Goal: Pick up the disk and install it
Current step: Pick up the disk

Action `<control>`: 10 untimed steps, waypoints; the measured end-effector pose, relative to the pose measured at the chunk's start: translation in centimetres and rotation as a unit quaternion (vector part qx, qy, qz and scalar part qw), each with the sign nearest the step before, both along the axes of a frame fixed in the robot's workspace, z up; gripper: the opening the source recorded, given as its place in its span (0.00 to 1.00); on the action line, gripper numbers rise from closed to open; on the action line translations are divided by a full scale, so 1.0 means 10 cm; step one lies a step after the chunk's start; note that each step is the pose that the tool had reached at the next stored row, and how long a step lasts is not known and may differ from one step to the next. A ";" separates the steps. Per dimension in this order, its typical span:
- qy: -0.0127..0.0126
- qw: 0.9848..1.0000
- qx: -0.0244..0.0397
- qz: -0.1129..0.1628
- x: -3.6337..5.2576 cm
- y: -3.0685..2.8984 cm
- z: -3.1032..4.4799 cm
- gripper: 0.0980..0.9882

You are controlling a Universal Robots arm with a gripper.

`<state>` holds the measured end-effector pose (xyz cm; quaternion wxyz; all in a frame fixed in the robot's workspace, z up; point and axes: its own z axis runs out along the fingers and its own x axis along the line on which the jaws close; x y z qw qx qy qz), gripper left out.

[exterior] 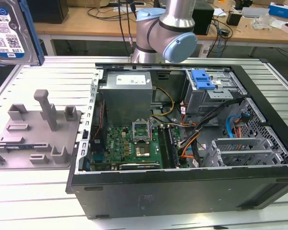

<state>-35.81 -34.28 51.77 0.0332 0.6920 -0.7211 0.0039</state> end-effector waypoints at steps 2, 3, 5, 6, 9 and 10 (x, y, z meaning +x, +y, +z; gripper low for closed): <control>0.000 1.000 0.000 0.000 0.108 -0.048 0.000 0.30; 0.000 1.000 0.000 0.000 0.151 -0.063 0.001 0.30; 0.000 1.000 0.000 0.000 0.243 -0.098 0.000 0.30; 0.000 1.000 0.000 0.000 0.290 -0.114 0.000 0.30; 0.001 1.000 0.000 0.000 0.426 -0.161 0.000 0.30; 0.001 1.000 0.000 0.000 0.470 -0.176 0.000 0.30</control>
